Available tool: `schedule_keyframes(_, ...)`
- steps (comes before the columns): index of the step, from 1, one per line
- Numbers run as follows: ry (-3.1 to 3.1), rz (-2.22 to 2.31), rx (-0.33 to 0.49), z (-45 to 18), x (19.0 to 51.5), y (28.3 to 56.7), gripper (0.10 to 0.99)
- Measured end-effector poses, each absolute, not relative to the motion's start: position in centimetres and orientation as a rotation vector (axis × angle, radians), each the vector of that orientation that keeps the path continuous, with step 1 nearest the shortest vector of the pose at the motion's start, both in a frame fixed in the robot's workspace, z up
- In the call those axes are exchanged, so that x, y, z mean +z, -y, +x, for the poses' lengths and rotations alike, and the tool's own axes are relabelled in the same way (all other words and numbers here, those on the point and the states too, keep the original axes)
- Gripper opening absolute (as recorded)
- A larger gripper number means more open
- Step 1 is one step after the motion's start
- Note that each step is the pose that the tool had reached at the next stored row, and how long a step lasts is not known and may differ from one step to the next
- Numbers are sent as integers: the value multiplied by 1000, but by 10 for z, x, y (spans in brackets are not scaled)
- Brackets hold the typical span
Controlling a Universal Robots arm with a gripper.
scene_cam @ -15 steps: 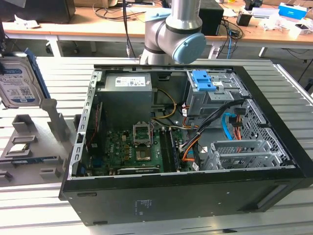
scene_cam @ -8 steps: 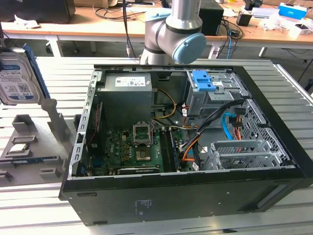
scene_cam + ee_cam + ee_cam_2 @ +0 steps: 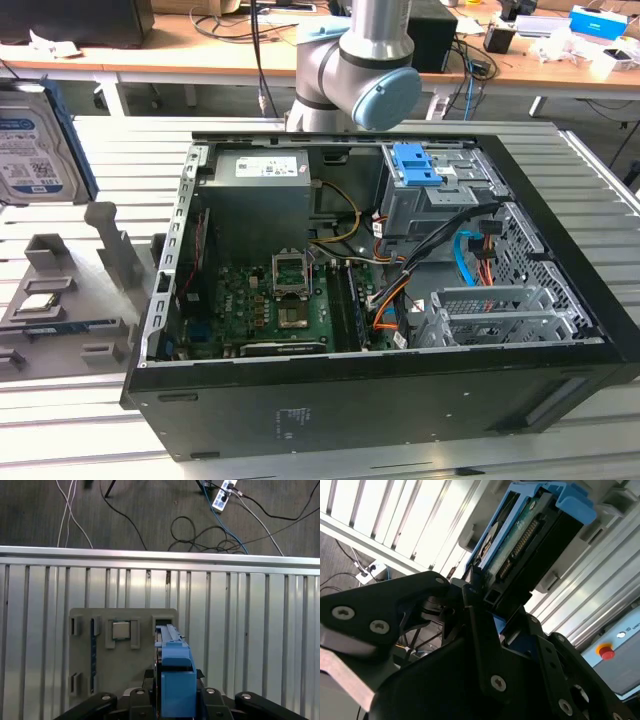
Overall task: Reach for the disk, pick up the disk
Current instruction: 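Pick up the disk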
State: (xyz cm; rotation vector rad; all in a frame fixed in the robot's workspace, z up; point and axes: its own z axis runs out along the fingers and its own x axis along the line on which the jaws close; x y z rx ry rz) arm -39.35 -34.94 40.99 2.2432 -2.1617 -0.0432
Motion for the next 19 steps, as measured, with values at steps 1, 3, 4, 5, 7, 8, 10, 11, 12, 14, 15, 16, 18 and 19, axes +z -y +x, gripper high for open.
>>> schedule_keyframes(1,2162,2243,-43,-393,411,349,369)
schedule_keyframes(3,2162,2243,-43,-393,414,349,369)
schedule_keyframes(4,2162,2243,-43,-393,417,349,369)
schedule_keyframes(5,2162,2243,-43,-393,418,349,369)
schedule_keyframes(7,2162,2243,-43,-393,422,349,369)
schedule_keyframes(8,2162,2243,-43,-393,423,349,369)
schedule_keyframes(10,2162,2243,-43,-393,429,349,369)
schedule_keyframes(11,2162,2243,-43,-393,431,349,369)
schedule_keyframes(12,2162,2243,-43,-393,432,349,369)
schedule_keyframes(14,2162,2243,-43,-394,436,349,369)
schedule_keyframes(15,2162,2243,-43,-393,438,349,369)
schedule_keyframes(16,2162,2243,-43,-393,440,349,369)
schedule_keyframes(18,2162,2243,-43,-394,442,349,369)
schedule_keyframes(19,2162,2243,-43,-393,444,349,369)
